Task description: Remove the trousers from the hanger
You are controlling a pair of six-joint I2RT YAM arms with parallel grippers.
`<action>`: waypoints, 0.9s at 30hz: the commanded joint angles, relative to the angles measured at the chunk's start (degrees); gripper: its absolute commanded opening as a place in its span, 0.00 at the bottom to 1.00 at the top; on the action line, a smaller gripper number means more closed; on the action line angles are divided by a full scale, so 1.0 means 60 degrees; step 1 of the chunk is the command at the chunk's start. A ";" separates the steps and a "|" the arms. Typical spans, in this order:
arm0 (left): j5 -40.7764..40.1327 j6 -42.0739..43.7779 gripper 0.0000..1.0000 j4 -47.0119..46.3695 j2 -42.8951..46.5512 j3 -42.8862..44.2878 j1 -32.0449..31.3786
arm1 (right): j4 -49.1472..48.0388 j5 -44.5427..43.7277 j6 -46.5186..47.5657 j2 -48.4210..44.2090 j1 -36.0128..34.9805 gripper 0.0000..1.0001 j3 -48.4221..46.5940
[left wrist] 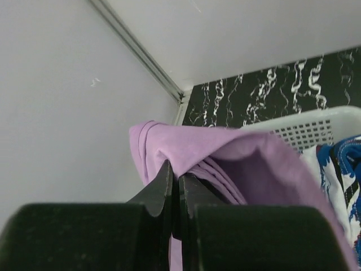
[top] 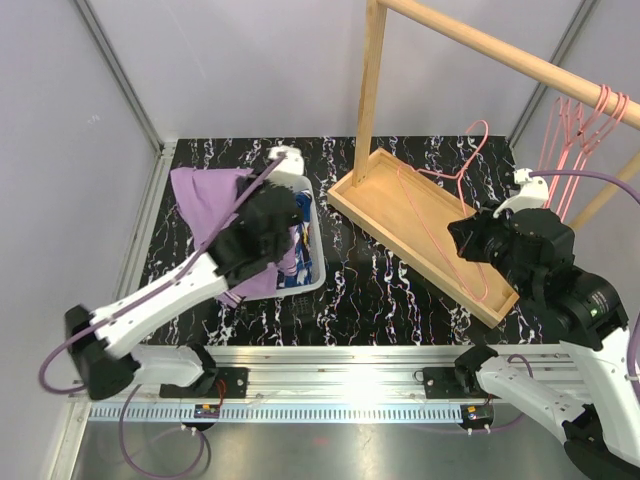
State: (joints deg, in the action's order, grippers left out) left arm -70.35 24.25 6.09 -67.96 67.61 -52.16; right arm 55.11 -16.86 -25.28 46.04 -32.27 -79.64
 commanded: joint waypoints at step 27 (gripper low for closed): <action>0.7811 -0.4115 0.00 0.8581 -0.5695 0.3849 0.1531 | -0.0924 0.0130 -0.0108 -0.0174 -0.0056 0.00 0.0646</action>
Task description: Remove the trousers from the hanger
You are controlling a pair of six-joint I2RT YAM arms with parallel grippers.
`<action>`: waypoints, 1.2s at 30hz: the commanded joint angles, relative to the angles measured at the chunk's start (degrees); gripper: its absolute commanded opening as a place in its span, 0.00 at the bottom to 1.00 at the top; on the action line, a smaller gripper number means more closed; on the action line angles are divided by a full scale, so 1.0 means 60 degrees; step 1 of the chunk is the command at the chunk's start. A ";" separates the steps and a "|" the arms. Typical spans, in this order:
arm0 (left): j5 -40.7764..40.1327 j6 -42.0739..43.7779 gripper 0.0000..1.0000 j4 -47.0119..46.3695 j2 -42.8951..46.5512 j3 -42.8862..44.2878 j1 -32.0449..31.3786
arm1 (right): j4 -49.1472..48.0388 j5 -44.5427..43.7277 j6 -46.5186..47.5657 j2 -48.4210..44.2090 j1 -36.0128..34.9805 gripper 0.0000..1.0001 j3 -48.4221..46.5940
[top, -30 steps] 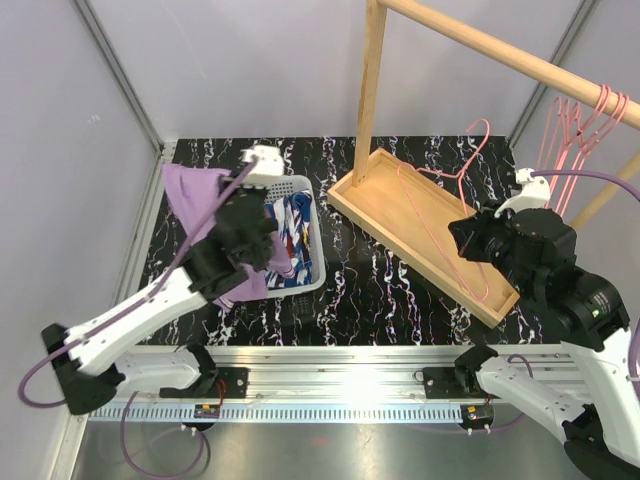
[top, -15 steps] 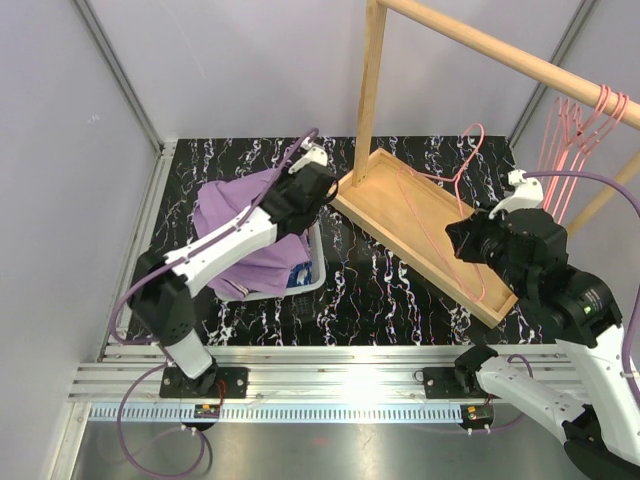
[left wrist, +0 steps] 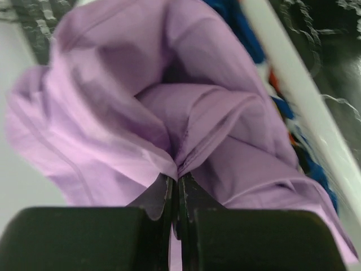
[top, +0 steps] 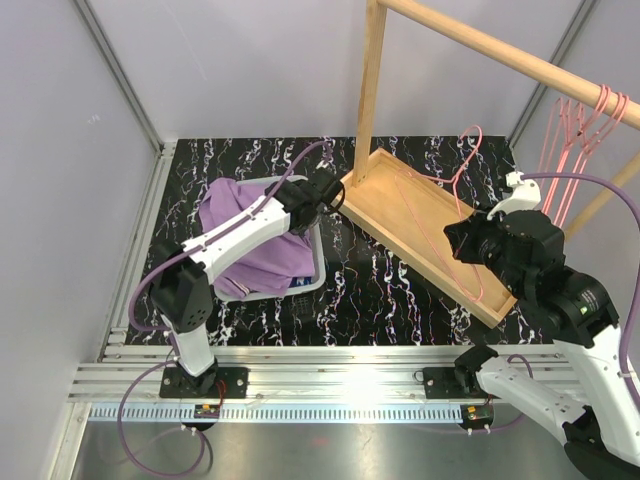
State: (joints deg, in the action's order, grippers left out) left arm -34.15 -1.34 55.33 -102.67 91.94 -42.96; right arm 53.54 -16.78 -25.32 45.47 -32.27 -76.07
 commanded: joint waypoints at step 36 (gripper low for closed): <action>0.3978 -0.3204 0.99 -0.2469 0.0489 -0.1188 0.3058 | -0.0427 -0.0105 0.0016 0.0126 -0.0056 0.00 -0.0490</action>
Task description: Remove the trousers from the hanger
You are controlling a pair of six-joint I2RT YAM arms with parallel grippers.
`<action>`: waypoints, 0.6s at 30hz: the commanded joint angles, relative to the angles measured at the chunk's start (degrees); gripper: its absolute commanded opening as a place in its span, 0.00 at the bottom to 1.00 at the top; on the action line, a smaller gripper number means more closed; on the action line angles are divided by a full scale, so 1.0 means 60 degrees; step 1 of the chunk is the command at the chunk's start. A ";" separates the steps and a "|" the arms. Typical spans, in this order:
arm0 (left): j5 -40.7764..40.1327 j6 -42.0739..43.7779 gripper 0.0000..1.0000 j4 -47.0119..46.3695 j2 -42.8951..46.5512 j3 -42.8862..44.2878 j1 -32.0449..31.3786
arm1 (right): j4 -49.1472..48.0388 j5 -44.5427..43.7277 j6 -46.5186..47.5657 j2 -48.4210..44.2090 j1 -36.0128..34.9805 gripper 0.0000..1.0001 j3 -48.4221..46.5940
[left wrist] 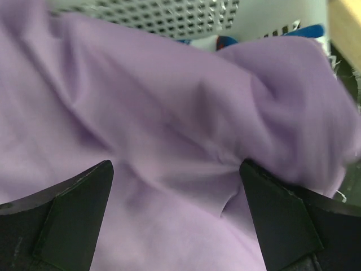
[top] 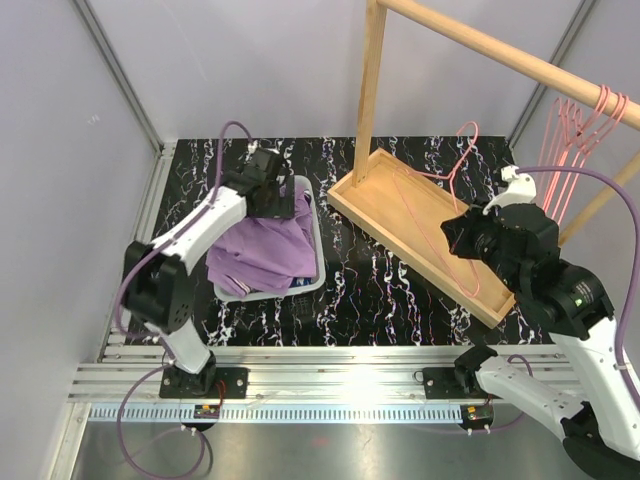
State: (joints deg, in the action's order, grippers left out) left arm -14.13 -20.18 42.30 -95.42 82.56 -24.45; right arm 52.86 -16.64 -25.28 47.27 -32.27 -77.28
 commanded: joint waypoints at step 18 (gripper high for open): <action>0.0248 0.0128 0.99 0.1400 0.0812 0.3081 0.0032 | -0.0021 0.0167 -0.0109 -0.0568 -0.0056 0.00 -0.0113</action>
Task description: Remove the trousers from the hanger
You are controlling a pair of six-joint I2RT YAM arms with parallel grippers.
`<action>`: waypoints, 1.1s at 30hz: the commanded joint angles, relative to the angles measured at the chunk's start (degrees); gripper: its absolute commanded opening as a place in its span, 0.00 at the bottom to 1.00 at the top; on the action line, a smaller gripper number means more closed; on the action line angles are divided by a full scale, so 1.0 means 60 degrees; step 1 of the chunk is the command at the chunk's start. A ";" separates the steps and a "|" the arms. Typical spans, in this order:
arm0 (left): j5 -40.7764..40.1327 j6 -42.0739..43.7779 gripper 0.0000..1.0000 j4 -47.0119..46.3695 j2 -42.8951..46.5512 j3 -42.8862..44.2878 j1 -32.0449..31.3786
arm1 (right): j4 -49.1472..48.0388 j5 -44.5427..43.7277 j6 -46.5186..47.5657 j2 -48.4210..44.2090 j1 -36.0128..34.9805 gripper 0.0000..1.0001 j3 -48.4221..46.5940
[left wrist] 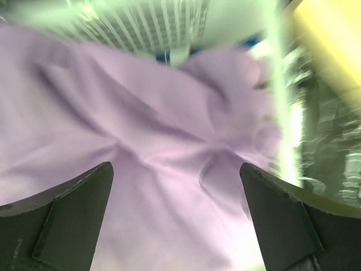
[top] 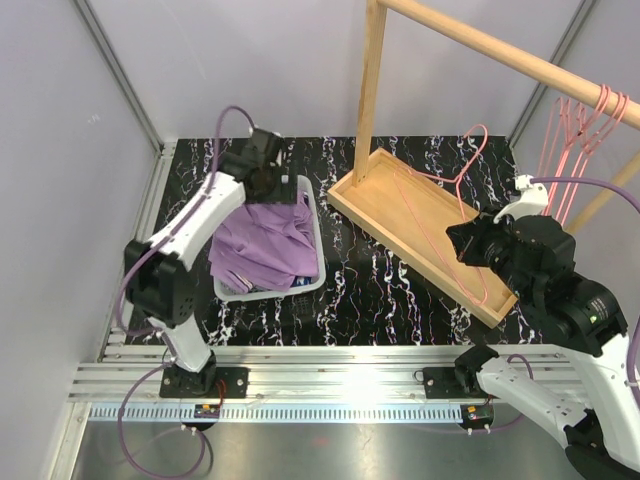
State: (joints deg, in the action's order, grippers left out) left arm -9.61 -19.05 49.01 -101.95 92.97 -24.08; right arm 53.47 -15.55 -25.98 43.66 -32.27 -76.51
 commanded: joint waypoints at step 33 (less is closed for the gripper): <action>0.0794 -0.3272 0.66 -0.1495 0.7220 -0.6826 -0.0133 | 0.2354 -0.2767 0.2278 0.4208 -0.0056 0.00 -0.7449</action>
State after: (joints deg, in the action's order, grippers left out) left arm -7.09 -40.32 35.20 -64.03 44.56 -24.71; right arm 65.25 -24.36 -14.46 66.50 -32.27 -119.96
